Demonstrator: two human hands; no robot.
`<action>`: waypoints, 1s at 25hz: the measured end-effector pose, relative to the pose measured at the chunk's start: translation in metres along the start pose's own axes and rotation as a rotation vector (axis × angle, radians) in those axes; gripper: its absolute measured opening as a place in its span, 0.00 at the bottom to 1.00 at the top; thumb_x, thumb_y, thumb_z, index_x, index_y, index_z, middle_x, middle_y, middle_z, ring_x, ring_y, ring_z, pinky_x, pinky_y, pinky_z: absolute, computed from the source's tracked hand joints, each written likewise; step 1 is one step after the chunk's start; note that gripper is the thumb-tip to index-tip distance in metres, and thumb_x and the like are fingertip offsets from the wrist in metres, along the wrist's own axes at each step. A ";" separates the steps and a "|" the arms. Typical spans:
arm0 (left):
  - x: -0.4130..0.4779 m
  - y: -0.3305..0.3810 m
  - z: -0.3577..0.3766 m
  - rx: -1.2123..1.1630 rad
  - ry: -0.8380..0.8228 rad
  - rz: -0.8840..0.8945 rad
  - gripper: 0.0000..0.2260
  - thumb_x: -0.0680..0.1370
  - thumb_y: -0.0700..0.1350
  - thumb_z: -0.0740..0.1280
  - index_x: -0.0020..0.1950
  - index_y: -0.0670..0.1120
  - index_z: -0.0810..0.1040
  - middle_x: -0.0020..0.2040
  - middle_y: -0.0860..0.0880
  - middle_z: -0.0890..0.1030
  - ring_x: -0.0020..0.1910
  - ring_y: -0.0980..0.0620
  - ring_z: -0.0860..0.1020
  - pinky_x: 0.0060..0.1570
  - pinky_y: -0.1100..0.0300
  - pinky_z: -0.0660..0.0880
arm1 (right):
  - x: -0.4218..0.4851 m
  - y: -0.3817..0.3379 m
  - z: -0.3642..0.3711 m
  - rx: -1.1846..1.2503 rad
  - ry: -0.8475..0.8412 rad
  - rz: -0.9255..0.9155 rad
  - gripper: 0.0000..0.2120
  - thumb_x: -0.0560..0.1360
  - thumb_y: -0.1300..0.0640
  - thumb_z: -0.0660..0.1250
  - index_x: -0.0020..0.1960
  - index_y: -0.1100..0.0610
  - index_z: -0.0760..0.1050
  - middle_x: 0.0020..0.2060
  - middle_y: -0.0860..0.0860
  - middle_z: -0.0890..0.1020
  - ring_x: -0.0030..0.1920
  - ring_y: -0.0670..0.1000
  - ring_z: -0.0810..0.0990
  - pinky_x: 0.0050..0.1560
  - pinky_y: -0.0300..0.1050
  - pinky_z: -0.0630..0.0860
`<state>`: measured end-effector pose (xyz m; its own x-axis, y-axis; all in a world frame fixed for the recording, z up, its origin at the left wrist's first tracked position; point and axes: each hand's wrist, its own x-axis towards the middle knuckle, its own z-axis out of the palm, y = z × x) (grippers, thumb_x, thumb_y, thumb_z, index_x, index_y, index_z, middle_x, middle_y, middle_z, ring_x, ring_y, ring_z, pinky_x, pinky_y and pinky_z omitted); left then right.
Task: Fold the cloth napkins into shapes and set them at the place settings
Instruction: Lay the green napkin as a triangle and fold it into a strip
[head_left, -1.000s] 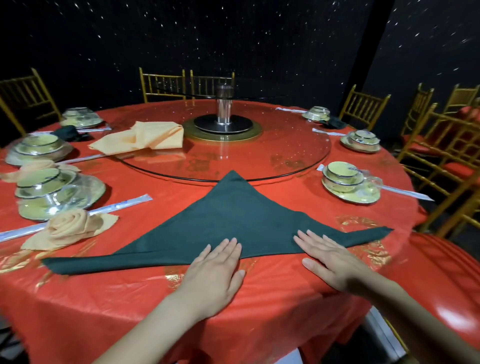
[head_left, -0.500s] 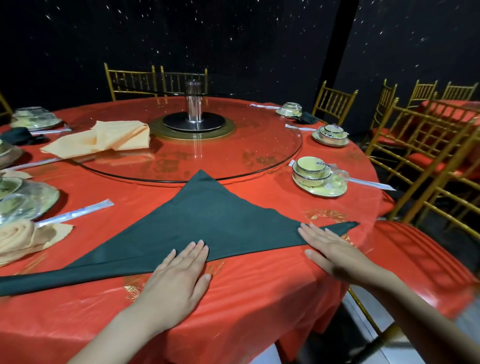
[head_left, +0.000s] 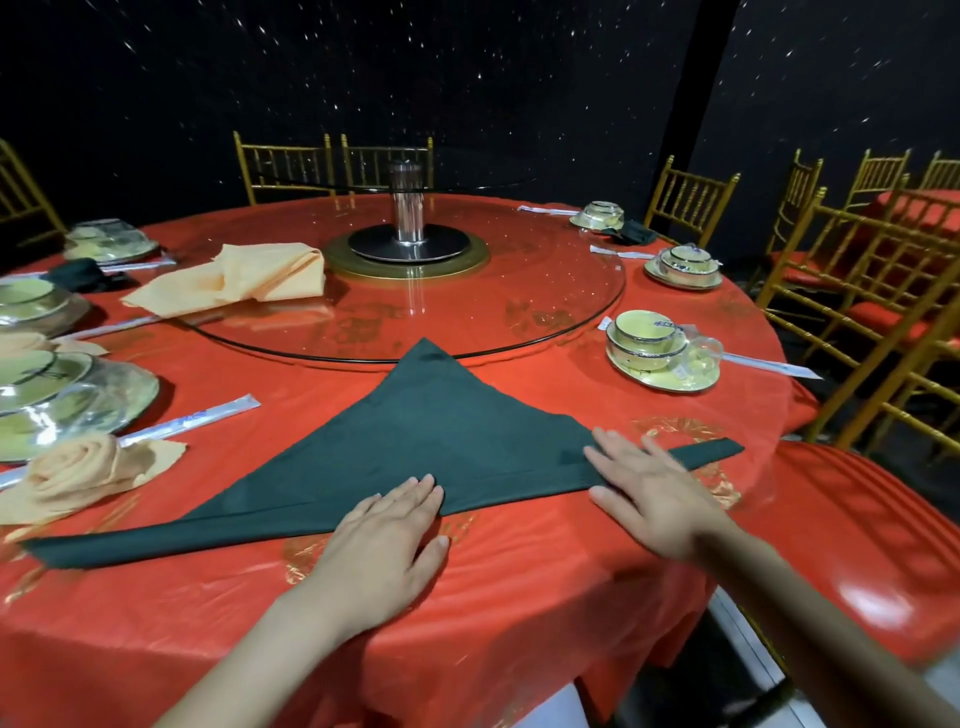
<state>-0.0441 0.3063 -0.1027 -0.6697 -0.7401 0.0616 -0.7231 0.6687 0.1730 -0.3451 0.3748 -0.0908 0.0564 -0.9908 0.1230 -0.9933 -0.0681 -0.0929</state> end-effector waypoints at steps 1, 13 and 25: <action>0.001 -0.001 -0.001 -0.024 0.021 0.001 0.42 0.65 0.65 0.32 0.77 0.52 0.54 0.78 0.55 0.51 0.76 0.57 0.49 0.72 0.61 0.48 | 0.010 -0.025 0.003 0.009 0.010 -0.091 0.42 0.73 0.29 0.35 0.74 0.52 0.62 0.74 0.49 0.59 0.73 0.42 0.54 0.72 0.40 0.46; -0.042 -0.084 -0.022 -0.112 0.272 0.169 0.13 0.76 0.52 0.60 0.48 0.48 0.82 0.44 0.56 0.82 0.43 0.55 0.77 0.47 0.67 0.70 | 0.033 -0.089 0.013 0.120 0.184 -0.287 0.15 0.75 0.44 0.55 0.44 0.46 0.80 0.41 0.37 0.80 0.43 0.41 0.78 0.39 0.35 0.74; -0.021 -0.086 -0.036 -0.039 0.194 -0.144 0.14 0.78 0.47 0.63 0.64 0.54 0.74 0.57 0.56 0.78 0.61 0.51 0.71 0.59 0.55 0.67 | 0.047 -0.088 0.017 0.156 0.150 0.170 0.09 0.72 0.43 0.68 0.43 0.46 0.71 0.42 0.43 0.74 0.51 0.49 0.73 0.49 0.42 0.60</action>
<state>0.0383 0.2614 -0.0831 -0.5128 -0.8298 0.2204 -0.7990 0.5551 0.2310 -0.2536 0.3320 -0.0936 -0.1373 -0.9618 0.2368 -0.9590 0.0693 -0.2748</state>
